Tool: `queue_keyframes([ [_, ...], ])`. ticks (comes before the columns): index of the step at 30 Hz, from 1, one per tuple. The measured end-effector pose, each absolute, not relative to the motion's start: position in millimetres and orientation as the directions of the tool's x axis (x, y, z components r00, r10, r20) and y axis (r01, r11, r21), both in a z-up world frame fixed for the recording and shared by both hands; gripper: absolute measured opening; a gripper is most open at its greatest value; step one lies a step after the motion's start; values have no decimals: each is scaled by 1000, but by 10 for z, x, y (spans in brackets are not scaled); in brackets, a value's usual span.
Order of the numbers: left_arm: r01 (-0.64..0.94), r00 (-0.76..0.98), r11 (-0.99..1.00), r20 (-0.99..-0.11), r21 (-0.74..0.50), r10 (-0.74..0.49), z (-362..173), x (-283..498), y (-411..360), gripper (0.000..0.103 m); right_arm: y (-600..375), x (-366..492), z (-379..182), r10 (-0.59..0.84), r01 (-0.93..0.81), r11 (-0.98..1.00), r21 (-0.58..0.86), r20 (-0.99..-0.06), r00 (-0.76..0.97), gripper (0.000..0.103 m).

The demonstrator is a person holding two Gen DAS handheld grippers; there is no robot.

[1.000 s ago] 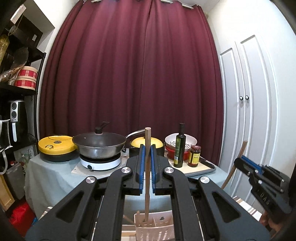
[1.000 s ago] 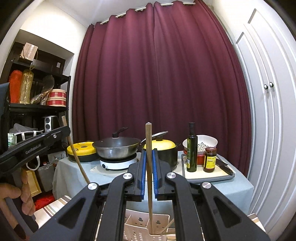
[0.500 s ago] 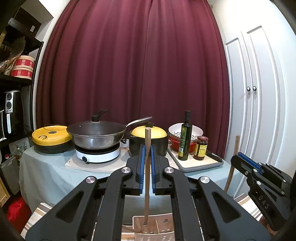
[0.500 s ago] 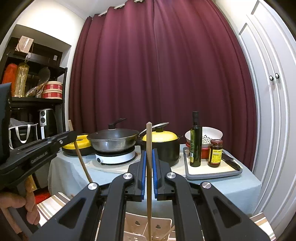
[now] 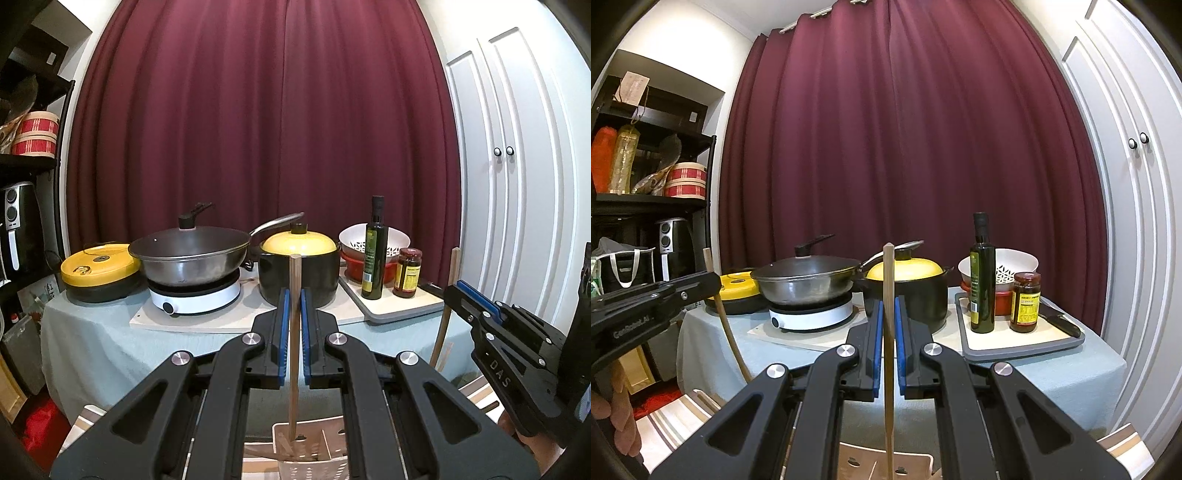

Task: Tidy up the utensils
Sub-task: 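Lower both chopsticks upright into the caddy and open both tools, then move both open tools back down to the remaining chopsticks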

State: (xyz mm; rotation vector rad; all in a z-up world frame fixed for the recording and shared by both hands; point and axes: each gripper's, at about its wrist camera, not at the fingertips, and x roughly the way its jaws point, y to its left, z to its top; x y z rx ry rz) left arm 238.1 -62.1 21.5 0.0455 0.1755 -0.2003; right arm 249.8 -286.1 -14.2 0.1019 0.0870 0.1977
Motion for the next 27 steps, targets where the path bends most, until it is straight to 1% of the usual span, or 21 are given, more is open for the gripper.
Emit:
queue_keyframes([
  [7,213,957,977,-207,23,-204,120,2483,-634,6,-2843,2582,-237,188,-179,978,111,-79,979,7],
  [11,228,945,973,-245,23,-216,-4,2574,-666,7,-2833,2645,-332,183,-171,979,112,-109,977,7],
  [12,231,943,973,-253,22,-218,-28,2595,-670,11,-2833,2656,-358,184,-171,979,115,-119,976,8],
  [13,228,941,973,-262,23,-215,-59,2617,-675,15,-2832,2656,-373,183,-169,979,114,-124,975,13],
  [14,227,941,974,-264,22,-214,-75,2624,-678,23,-2833,2654,-385,183,-169,979,112,-127,975,17],
  [15,228,941,973,-263,22,-214,-86,2626,-681,28,-2829,2634,-382,180,-167,980,108,-128,975,26],
  [16,229,940,973,-263,22,-215,-88,2624,-684,30,-2826,2612,-368,179,-166,980,107,-126,976,36],
  [17,231,940,973,-263,23,-217,-83,2615,-693,35,-2829,2597,-359,179,-167,980,107,-123,976,39],
  [18,231,941,973,-259,24,-217,-74,2599,-697,46,-2834,2571,-342,180,-167,980,106,-121,976,40],
  [20,228,946,973,-243,22,-216,-40,2540,-694,56,-2852,2481,-288,183,-171,980,105,-121,976,41],
  [22,229,948,973,-231,21,-218,0,2448,-685,60,-2866,2347,-245,183,-171,980,102,-118,976,44],
  [24,228,951,973,-221,25,-217,33,2352,-682,66,-2873,2231,-226,181,-170,981,93,-119,976,44],
  [27,234,951,972,-213,30,-222,40,2119,-675,69,-2869,1939,-206,181,-172,982,79,-123,976,44],
])
